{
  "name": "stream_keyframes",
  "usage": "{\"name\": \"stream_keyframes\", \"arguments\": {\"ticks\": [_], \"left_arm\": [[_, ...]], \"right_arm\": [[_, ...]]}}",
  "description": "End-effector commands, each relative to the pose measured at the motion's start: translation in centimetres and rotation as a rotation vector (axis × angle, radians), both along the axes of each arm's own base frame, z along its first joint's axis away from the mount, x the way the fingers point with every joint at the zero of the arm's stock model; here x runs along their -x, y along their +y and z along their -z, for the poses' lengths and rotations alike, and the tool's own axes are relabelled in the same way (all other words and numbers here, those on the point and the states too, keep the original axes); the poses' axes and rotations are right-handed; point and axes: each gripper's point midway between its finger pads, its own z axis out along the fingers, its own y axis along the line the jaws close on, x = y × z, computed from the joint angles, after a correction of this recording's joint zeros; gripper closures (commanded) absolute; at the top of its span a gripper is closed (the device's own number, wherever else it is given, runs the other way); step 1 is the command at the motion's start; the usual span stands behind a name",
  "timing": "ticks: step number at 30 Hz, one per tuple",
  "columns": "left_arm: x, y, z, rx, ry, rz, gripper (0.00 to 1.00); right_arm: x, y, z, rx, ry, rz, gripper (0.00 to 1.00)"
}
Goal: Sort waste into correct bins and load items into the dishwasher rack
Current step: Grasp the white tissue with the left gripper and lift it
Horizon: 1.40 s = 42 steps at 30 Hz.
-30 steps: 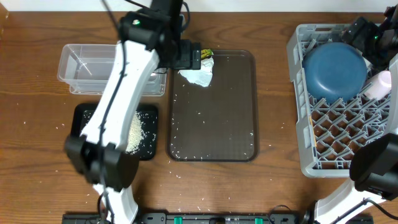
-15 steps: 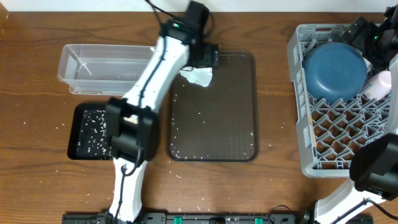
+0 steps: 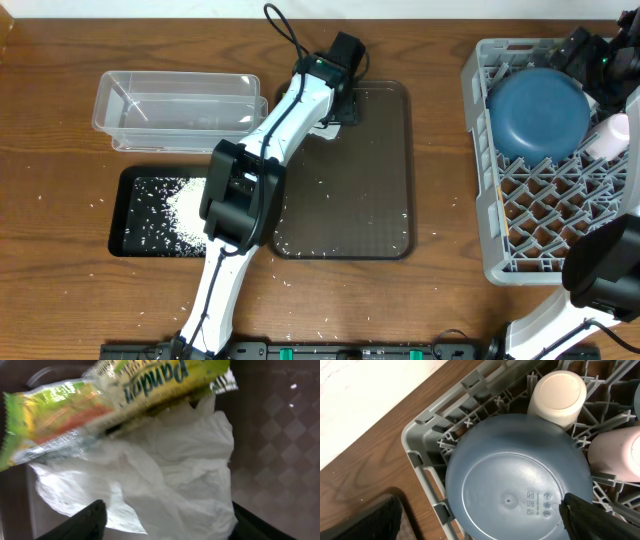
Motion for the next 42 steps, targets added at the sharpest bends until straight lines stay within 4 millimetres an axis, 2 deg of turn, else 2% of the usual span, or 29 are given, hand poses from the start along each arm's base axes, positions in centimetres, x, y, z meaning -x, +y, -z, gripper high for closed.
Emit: {"name": "stream_keyframes", "arguments": {"ticks": [1, 8, 10, 13, 16, 18, 20, 22, 25, 29, 33, 36, 40, 42], "left_arm": [[-0.4, 0.8, 0.2, -0.043, -0.020, -0.024, 0.30], [-0.4, 0.1, 1.0, -0.042, -0.019, -0.014, 0.34], [-0.2, -0.1, 1.5, -0.046, -0.011, -0.008, 0.40], [0.3, -0.5, 2.0, -0.051, 0.005, 0.003, 0.62], [0.8, -1.0, 2.1, -0.053, 0.015, 0.015, 0.74], [1.1, -1.3, 1.9, -0.056, 0.021, 0.023, 0.91], [1.6, -1.5, 1.3, -0.059, 0.025, 0.031, 0.94], [2.1, -1.7, 0.2, -0.059, 0.025, 0.038, 0.94], [2.6, -1.8, -2.6, -0.046, 0.002, 0.044, 0.94], [3.5, -1.3, -7.6, -0.009, -0.045, 0.011, 0.94], [5.2, 0.0, -12.6, 0.033, -0.076, -0.058, 0.94], [6.3, 0.7, -15.5, 0.050, -0.105, -0.057, 0.94], [7.1, 1.3, -17.9, 0.066, -0.136, -0.059, 0.94], [6.9, 2.0, -18.5, 0.034, -0.167, -0.076, 0.94]], "right_arm": [[0.1, -0.3, -1.5, 0.008, -0.031, 0.017, 0.01], [0.1, -0.3, -1.5, 0.008, -0.031, 0.017, 0.01], [0.1, -0.3, -1.5, 0.008, -0.031, 0.017, 0.01], [0.1, -0.3, -1.5, 0.008, -0.031, 0.017, 0.01], [0.1, -0.3, -1.5, 0.008, -0.031, 0.017, 0.01], [0.1, -0.3, -1.5, 0.008, -0.031, 0.017, 0.01], [0.1, -0.3, -1.5, 0.008, -0.031, 0.017, 0.01], [0.1, -0.3, -1.5, 0.008, -0.031, 0.017, 0.01], [0.1, -0.3, -1.5, 0.008, -0.031, 0.017, 0.01], [0.1, -0.3, -1.5, 0.009, -0.031, 0.016, 0.01], [0.1, -0.3, -1.5, 0.008, -0.031, 0.017, 0.01], [0.1, -0.3, -1.5, 0.008, -0.031, 0.017, 0.01], [0.1, -0.3, -1.5, 0.008, -0.031, 0.017, 0.01], [0.1, -0.3, -1.5, 0.008, -0.031, 0.017, 0.01]]}}
